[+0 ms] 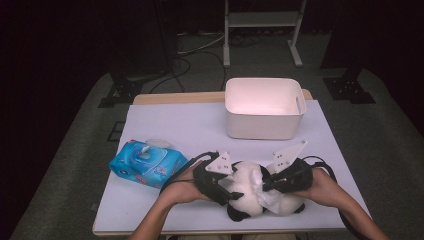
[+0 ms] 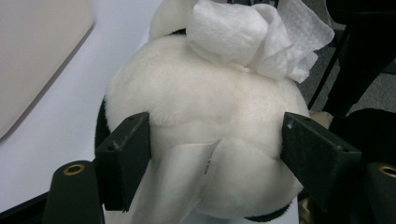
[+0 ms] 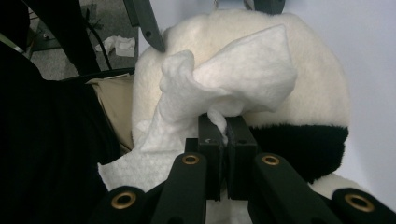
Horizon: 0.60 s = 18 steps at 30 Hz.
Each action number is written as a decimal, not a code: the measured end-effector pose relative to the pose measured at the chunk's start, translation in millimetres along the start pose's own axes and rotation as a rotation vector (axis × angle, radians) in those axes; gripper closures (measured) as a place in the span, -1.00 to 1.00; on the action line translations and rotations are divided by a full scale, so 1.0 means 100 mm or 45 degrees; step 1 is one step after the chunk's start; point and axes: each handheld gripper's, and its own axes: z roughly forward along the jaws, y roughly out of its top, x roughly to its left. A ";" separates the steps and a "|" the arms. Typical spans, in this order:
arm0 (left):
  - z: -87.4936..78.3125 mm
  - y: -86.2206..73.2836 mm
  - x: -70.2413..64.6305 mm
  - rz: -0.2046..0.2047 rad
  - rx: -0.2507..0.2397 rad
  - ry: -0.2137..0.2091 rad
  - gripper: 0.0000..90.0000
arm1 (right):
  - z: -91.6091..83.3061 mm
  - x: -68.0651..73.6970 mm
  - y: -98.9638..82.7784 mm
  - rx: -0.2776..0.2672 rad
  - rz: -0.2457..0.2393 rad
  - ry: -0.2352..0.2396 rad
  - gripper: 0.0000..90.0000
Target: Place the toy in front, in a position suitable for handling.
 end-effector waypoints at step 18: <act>0.04 0.02 -0.07 0.049 0.018 0.034 -0.43 | 0.02 -0.10 0.39 -0.001 -0.085 0.034 0.91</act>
